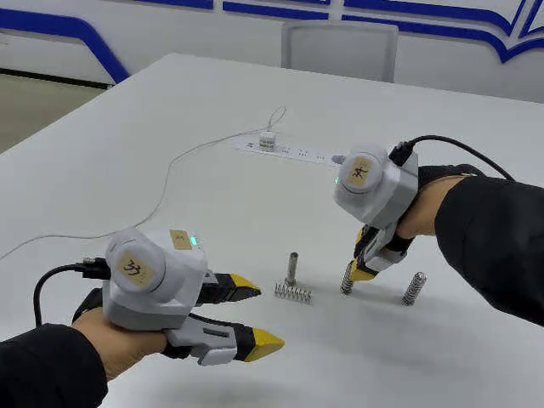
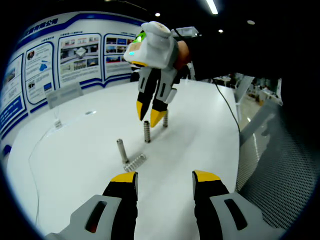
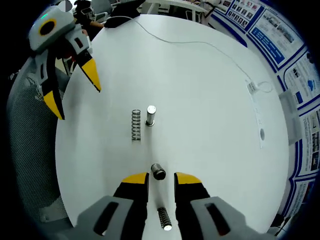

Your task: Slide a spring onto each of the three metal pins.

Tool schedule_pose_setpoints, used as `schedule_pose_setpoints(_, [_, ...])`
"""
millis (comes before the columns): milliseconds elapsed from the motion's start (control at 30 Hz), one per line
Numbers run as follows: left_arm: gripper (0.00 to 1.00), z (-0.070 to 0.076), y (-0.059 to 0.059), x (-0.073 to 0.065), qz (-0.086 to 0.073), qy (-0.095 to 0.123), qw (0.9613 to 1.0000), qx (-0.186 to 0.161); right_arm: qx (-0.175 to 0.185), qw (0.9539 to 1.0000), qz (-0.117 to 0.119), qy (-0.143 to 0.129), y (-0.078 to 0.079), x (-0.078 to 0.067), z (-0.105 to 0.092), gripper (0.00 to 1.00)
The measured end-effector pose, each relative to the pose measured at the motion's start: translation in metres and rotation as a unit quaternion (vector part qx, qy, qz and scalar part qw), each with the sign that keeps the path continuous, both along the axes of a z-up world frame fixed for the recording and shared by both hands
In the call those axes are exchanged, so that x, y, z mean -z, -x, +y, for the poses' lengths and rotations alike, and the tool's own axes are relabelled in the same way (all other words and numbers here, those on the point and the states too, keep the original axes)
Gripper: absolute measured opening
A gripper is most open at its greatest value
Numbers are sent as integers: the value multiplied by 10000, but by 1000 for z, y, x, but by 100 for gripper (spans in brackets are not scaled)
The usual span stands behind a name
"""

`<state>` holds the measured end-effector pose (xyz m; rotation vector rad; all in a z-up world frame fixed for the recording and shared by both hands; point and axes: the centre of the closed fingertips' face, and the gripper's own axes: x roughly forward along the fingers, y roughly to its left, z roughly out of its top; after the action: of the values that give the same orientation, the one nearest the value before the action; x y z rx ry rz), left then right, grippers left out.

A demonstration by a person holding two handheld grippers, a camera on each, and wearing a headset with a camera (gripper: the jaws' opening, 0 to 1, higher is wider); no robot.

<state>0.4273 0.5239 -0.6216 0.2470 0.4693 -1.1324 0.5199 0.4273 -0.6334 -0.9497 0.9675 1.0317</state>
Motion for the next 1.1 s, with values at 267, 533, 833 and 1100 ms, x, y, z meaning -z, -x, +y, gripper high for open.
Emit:
schedule_pose_setpoints(267, [45,0,1,1,2,-23,10000,21,-165,9995,-64,-276,8,-9,23,21])
schedule_pose_setpoints(533, [44,1,0,0,4,-21,10000,-8,-327,9987,145,-363,17,13,45,18])
schedule_pose_setpoints(833, [43,1,0,2,24,-26,10000,-19,-471,9975,258,-467,20,36,59,14])
schedule_pose_setpoints(1100, [43,2,-1,2,36,-26,10000,-54,-488,9974,312,-428,20,51,62,14])
